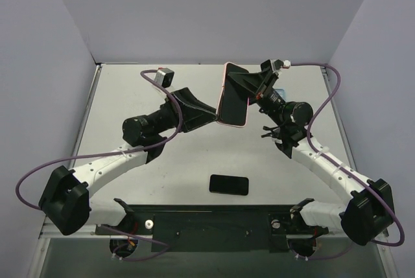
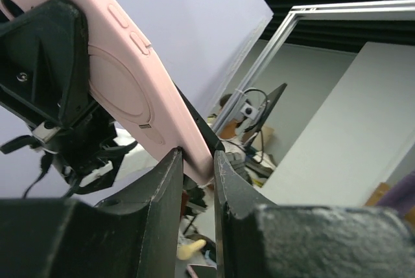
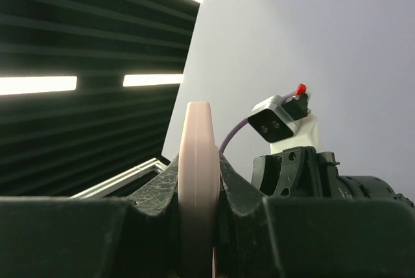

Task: Take the phone out of the phone case
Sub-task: Remove the phone case from the phone.

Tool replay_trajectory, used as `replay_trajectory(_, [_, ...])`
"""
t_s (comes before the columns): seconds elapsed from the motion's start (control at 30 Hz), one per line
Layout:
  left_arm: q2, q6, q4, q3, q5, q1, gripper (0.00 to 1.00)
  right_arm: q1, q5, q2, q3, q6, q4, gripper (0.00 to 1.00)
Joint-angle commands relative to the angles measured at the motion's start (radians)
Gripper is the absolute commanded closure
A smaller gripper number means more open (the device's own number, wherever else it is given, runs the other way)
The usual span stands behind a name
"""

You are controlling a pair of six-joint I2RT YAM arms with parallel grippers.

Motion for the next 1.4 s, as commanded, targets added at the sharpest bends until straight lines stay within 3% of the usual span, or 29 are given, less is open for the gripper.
replay_trajectory(0.0, [-0.032, 0.287, -0.167, -0.03, 0.002, 0.01, 1.0, 0.04, -0.006, -0.015, 0.041, 0.099, 0.203, 1.0])
replay_trajectory(0.17, [-0.098, 0.514, -0.534, -0.03, -0.077, 0.014, 1.0, 0.04, 0.028, 0.0, 0.044, 0.153, 0.272, 1.0])
replay_trajectory(0.23, [-0.126, 0.642, -0.805, 0.007, -0.159, 0.013, 1.0, 0.039, 0.041, -0.003, 0.042, 0.16, 0.28, 1.0])
replay_trajectory(0.33, [-0.135, 0.865, -1.253, 0.128, -0.411, -0.016, 1.0, 0.04, 0.057, -0.001, 0.045, 0.162, 0.286, 1.0])
replay_trajectory(0.4, [-0.118, 0.93, -1.436, 0.166, -0.537, -0.028, 1.0, 0.039, 0.072, 0.01, 0.047, 0.173, 0.315, 1.0])
replay_trajectory(0.63, [-0.144, 0.978, -1.513, 0.136, -0.693, -0.03, 1.0, 0.023, 0.098, 0.03, 0.049, 0.196, 0.349, 1.0])
replay_trajectory(0.93, [-0.161, 0.961, -1.486, 0.047, -0.644, -0.03, 1.0, -0.009, 0.112, 0.017, 0.091, 0.197, 0.349, 1.0])
replay_trajectory(1.23, [-0.181, 0.926, -1.452, 0.063, -0.477, -0.021, 1.0, -0.033, 0.1, 0.008, 0.064, 0.153, 0.337, 1.0])
replay_trajectory(1.3, [-0.225, 0.905, -1.438, 0.065, -0.475, -0.016, 0.88, -0.053, 0.081, -0.019, 0.029, 0.043, 0.265, 1.0])
replay_trajectory(1.33, [-0.247, 0.879, -1.399, 0.054, -0.496, -0.015, 0.71, -0.056, 0.087, -0.048, 0.015, 0.0, 0.183, 1.0])
replay_trajectory(1.37, [-0.3, 0.865, -1.373, 0.03, -0.509, -0.015, 0.62, -0.061, 0.089, -0.058, -0.005, -0.074, 0.144, 1.0])
